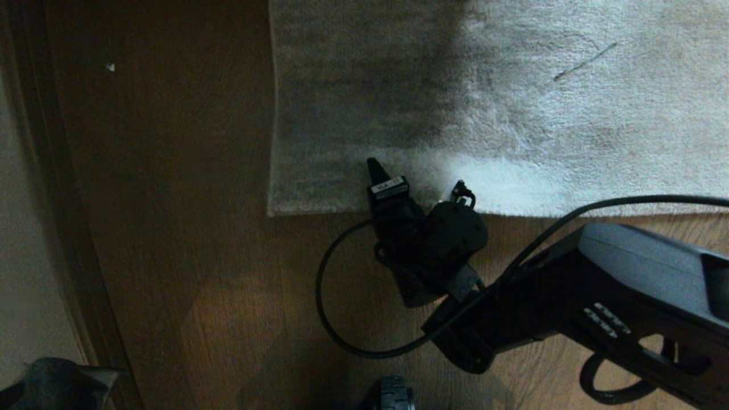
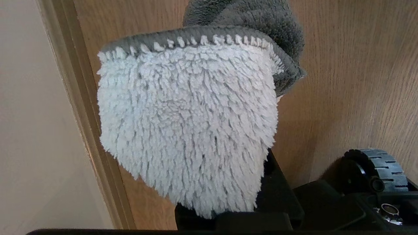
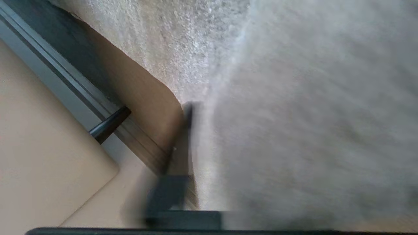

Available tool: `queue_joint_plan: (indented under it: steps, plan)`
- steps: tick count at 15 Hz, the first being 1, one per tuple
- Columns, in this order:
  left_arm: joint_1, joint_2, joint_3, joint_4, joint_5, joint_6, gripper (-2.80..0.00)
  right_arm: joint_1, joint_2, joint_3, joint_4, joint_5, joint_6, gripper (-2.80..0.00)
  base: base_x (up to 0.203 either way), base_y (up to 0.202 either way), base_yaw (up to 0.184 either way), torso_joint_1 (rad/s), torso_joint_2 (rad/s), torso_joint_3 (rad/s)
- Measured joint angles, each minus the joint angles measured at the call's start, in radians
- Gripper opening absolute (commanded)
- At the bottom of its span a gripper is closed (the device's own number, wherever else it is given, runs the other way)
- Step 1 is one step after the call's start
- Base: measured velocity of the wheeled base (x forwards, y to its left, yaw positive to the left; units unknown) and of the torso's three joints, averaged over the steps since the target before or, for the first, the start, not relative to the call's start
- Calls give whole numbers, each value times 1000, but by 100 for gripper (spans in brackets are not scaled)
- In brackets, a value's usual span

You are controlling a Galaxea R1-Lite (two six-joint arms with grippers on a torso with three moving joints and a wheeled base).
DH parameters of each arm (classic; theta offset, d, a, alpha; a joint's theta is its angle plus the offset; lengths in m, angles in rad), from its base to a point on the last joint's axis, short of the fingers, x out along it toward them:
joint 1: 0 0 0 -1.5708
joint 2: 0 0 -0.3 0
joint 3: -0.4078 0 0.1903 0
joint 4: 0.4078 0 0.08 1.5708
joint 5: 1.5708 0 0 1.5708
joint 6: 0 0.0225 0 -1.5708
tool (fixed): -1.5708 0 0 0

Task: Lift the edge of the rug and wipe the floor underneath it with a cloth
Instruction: Lift up the carpet

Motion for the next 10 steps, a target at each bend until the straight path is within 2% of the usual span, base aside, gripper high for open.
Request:
queue_joint_plan:
  steps: [10]
  plan:
    - [0, 0, 0, 0, 0, 0, -280, -50, -71, 2, 0, 5, -8, -280, 0, 0, 0, 0, 0, 0]
